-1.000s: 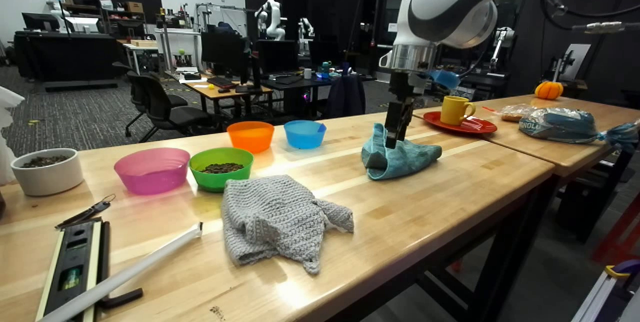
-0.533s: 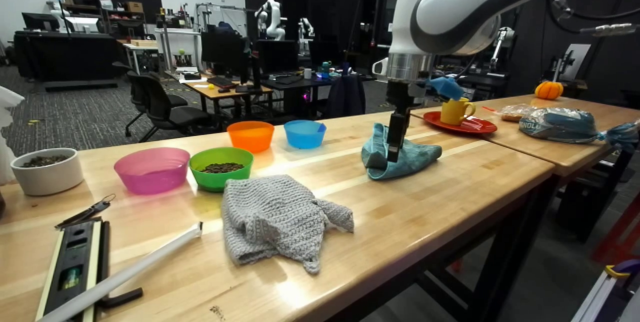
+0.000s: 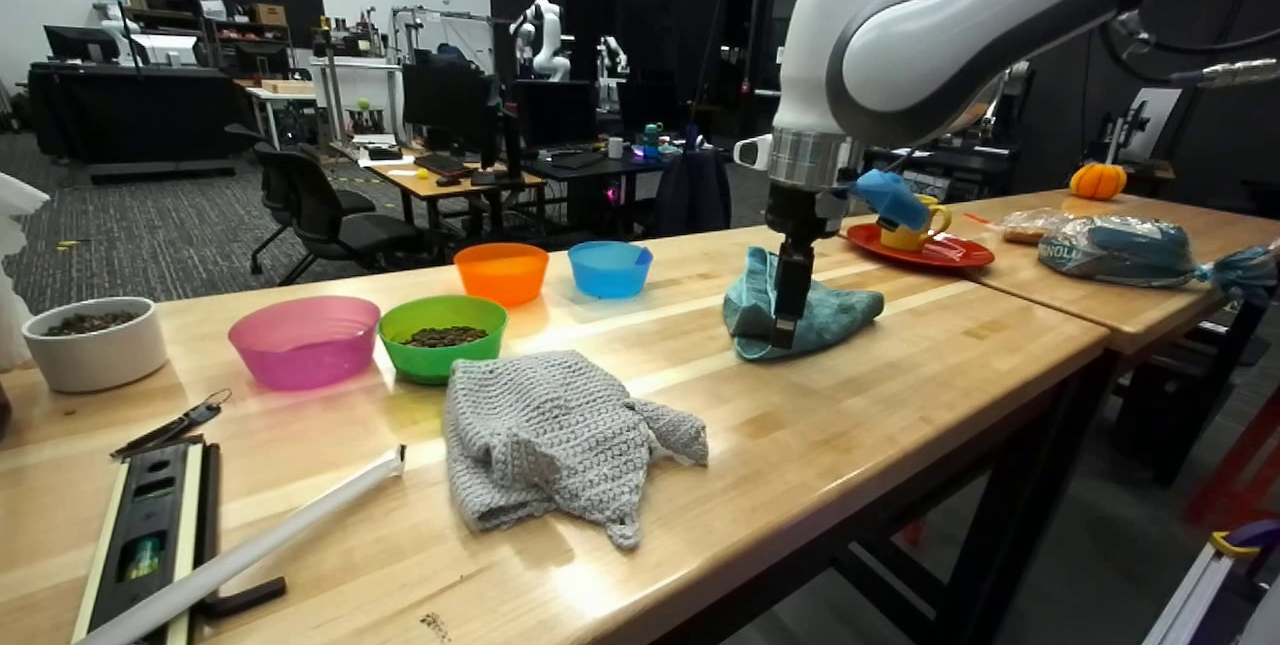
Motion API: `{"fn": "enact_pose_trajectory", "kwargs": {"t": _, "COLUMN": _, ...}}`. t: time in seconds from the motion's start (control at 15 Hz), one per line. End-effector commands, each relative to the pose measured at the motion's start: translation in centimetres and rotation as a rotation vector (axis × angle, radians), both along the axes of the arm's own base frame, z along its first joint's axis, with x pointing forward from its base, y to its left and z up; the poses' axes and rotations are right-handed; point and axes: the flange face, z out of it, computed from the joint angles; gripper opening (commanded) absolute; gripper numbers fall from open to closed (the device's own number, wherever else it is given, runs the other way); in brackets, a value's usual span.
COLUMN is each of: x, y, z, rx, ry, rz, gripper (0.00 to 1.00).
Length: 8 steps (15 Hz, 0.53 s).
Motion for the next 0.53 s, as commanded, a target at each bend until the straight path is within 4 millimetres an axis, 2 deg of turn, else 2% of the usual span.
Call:
{"fn": "enact_pose_trajectory", "kwargs": {"t": 0.0, "x": -0.9, "y": -0.14, "z": -0.23, "rx": -0.023, "ry": -0.035, "rz": 0.07, "gripper": 1.0}}
{"fn": "enact_pose_trajectory", "kwargs": {"t": 0.47, "x": -0.57, "y": -0.09, "z": -0.63, "rx": -0.06, "ry": -0.069, "rz": 0.152, "gripper": 1.0}}
